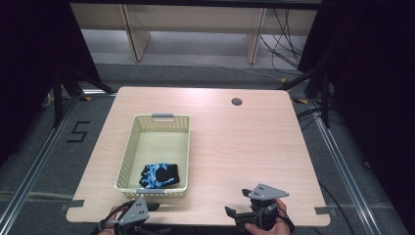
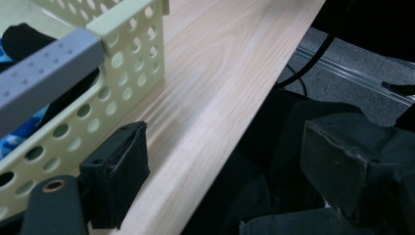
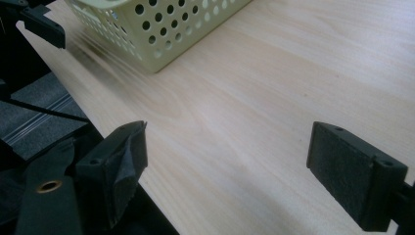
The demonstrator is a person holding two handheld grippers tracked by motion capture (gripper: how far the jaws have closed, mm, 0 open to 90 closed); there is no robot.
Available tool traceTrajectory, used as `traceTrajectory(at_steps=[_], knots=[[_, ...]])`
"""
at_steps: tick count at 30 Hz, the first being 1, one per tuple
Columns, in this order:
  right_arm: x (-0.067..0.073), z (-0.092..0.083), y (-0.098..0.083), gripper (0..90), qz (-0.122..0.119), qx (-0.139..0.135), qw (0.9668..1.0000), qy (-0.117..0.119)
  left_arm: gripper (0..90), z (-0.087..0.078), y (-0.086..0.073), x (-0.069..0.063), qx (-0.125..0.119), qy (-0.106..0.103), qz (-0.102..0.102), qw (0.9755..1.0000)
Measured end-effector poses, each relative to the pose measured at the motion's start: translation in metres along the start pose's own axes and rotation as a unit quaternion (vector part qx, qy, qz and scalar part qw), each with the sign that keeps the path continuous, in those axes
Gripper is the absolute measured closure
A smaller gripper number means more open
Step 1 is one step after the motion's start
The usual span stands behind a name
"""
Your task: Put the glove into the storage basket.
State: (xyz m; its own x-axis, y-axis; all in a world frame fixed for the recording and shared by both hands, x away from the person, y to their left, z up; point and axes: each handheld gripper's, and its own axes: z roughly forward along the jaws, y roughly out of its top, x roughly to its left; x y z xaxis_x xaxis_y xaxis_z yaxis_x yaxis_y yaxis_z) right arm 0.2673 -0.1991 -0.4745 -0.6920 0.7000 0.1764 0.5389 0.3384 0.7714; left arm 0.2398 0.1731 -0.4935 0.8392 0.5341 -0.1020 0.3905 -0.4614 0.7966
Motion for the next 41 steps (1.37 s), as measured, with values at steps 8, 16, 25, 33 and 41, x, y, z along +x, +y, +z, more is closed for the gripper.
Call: traceTrajectory(at_steps=[8,16,25,33,41], knots=[[0.004,-0.001,-0.01,16.2,0.002,0.017,0.9998,-0.003,18.5,-0.001,-0.007,0.002,0.012,0.01,0.004,0.9999],[0.004,-0.001,-0.015,16.2,0.017,0.023,0.9996,-0.006,18.4,-0.001,-0.008,0.003,0.013,0.021,-0.001,0.9997],[0.003,0.003,-0.017,16.2,0.005,0.024,0.9997,-0.003,18.3,0.0,-0.009,0.002,0.016,0.015,-0.002,0.9998],[0.004,0.002,-0.017,16.2,0.002,0.029,0.9995,-0.011,18.3,-0.001,-0.009,0.002,0.016,0.015,-0.001,0.9997],[0.001,0.002,-0.017,16.2,0.001,0.036,0.9994,0.001,18.3,0.0,-0.009,0.005,0.024,0.016,0.012,0.9995]])
